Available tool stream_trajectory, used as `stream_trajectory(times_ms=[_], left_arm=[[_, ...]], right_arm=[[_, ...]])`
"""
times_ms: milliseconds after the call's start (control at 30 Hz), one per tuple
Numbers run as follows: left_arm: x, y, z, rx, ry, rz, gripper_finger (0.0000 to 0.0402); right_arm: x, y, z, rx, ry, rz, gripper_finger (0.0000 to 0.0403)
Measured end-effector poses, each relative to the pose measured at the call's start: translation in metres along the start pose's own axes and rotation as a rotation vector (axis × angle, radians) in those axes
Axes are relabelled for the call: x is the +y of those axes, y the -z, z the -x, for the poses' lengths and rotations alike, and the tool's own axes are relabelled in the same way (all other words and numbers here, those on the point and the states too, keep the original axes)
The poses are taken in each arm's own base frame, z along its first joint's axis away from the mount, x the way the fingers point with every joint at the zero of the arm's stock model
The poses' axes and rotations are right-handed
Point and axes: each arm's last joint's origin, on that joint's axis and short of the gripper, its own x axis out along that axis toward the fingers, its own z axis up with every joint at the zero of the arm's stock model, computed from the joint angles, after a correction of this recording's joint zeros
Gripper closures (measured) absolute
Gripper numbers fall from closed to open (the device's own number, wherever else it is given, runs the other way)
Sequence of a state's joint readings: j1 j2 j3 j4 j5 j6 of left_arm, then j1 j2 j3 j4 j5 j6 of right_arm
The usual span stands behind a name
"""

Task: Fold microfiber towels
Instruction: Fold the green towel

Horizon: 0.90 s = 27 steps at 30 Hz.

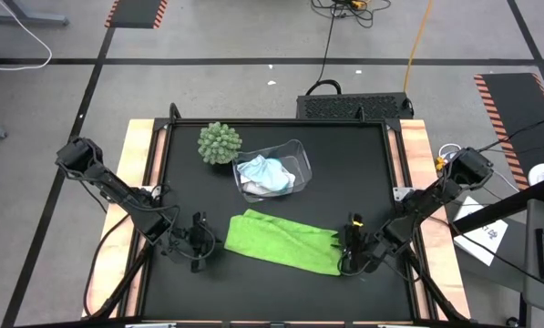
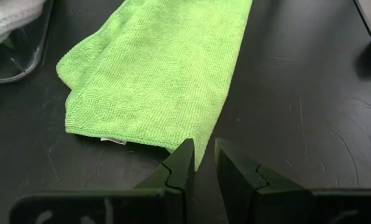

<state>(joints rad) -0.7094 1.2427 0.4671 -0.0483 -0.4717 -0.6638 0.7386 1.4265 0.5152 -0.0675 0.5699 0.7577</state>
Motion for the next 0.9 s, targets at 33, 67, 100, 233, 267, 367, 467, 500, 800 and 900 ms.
stream_trajectory(times_ms=[33,67,100,233,267,367,467,500,800,900], left_arm=[[0.0000,0.0000,0.0000,0.000,0.000,0.001,0.0337],[0.0000,0.0000,0.0000,0.000,0.000,0.002,0.0337],[0.0000,0.0000,0.0000,0.000,0.000,0.004,0.0337],[-0.0001,-0.0001,0.0000,-0.001,0.001,0.005,0.0337],[-0.0001,-0.0001,0.0000,-0.002,0.001,0.005,0.0337],[-0.0001,-0.0002,0.0000,-0.002,0.001,0.005,0.0337],[-0.0006,-0.0008,0.0001,-0.008,0.005,0.005,0.0337],[-0.0009,-0.0012,0.0001,-0.012,0.008,0.006,0.0337],[-0.0013,-0.0018,0.0001,-0.018,0.012,0.006,0.0337],[-0.0013,-0.0018,0.0001,-0.018,0.012,0.006,0.0337]], right_arm=[[-0.0003,0.0003,0.0000,0.004,0.003,-0.005,0.0284],[-0.0007,0.0008,0.0001,0.008,0.007,-0.009,0.0292],[-0.0010,0.0011,0.0001,0.012,0.009,-0.009,0.0299],[-0.0008,0.0011,-0.0001,0.024,-0.003,-0.015,0.0323],[-0.0011,0.0009,-0.0003,0.024,-0.003,-0.015,0.0327],[-0.0014,0.0005,-0.0006,0.023,-0.001,-0.015,0.0337],[-0.0019,-0.0004,-0.0011,0.020,0.000,-0.020,0.0339],[-0.0022,-0.0006,-0.0013,0.018,0.003,-0.018,0.0338],[-0.0081,-0.0032,-0.0042,0.016,0.049,0.025,0.0328],[-0.0086,-0.0026,-0.0044,0.031,0.044,0.024,0.0328]])
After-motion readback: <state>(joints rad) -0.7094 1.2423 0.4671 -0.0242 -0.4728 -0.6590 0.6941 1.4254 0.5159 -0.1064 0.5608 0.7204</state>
